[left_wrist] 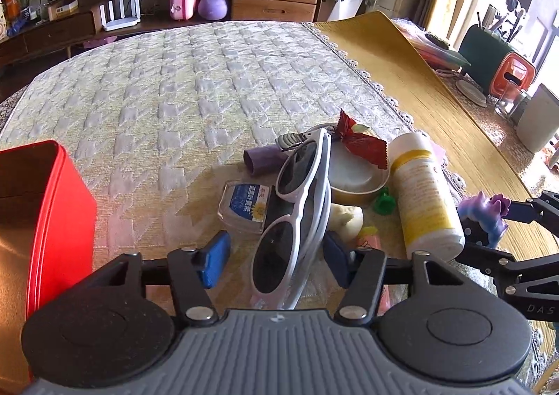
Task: Organize rigid objects
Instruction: 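Move the left tool toward the white sunglasses while the right tool approaches the purple plush toy, then close the left tool on the white sunglasses while the right tool grasps the purple plush toy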
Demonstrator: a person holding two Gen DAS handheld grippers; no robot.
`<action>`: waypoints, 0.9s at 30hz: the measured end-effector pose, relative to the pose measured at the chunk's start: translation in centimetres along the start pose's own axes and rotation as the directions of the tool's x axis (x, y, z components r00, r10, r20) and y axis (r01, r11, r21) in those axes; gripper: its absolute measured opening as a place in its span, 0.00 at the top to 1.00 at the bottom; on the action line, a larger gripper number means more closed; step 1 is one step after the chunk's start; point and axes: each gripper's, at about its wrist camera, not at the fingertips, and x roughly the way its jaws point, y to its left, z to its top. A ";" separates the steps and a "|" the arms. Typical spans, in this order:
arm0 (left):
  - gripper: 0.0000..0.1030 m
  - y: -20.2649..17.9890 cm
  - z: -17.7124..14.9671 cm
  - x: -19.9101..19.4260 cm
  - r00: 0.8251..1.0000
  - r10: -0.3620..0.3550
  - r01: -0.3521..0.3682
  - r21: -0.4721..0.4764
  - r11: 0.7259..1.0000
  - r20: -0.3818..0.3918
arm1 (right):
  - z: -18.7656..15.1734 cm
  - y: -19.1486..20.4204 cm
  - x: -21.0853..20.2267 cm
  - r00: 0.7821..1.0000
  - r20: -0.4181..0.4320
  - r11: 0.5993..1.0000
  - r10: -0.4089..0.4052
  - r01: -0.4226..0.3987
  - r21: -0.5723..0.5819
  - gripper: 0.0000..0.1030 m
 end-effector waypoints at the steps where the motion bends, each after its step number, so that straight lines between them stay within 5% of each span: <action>1: 0.49 -0.1 0.1 0.0 1.000 -0.001 0.001 0.001 1.000 0.000 | 0.0 0.0 0.1 1.000 -0.001 1.000 -0.001 0.001 0.000 0.32; 5: 0.60 -0.1 0.1 0.2 1.000 -0.001 0.001 0.005 1.000 0.005 | 0.1 0.0 0.4 1.000 -0.003 1.000 -0.006 0.006 0.002 0.34; 13: 0.63 -0.4 0.1 0.1 1.000 0.007 -0.008 0.017 1.000 0.010 | 0.0 0.2 0.2 1.000 0.004 1.000 0.002 -0.002 0.005 0.50; 19: 0.64 -0.4 -0.2 -0.3 1.000 0.007 -0.007 0.011 1.000 0.014 | -0.1 0.4 -0.2 1.000 0.007 1.000 -0.010 0.009 0.020 0.50; 27: 0.78 -0.1 -0.7 -1.5 1.000 0.013 -0.013 -0.021 1.000 0.011 | -0.1 0.6 -1.8 0.999 0.021 0.999 -0.034 0.033 0.039 0.50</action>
